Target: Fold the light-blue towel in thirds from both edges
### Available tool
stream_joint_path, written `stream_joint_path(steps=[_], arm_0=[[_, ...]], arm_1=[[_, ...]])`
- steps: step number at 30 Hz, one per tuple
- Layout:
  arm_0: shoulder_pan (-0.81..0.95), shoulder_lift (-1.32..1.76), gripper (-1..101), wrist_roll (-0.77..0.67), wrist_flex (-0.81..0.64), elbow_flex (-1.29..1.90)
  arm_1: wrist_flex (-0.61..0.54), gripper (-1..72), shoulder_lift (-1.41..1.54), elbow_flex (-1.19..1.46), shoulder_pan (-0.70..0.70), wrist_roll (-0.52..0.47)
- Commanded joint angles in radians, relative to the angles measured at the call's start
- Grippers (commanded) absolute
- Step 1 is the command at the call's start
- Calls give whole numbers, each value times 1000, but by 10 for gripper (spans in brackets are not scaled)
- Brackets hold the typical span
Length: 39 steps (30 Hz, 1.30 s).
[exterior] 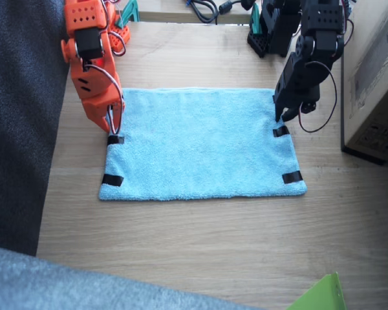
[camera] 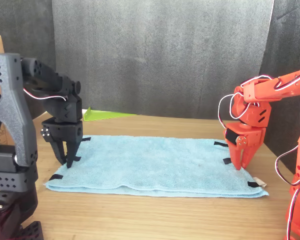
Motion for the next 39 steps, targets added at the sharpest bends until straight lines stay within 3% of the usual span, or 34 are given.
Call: stream_joint_path(steps=[1, 17, 30, 39], arm_0=[[6, 43, -1, 11, 2, 18], [8, 64, -1, 20, -11, 40], [0, 58, -1, 17, -12, 32], [0, 58, -1, 12, -14, 34]], arm_1=[[34, 1, 52, 8, 25, -3], [321, 1, 106, -336, 141, -25], [571, 1, -112, -836, 337, -37], [577, 0, -301, -1042, 474, -55]])
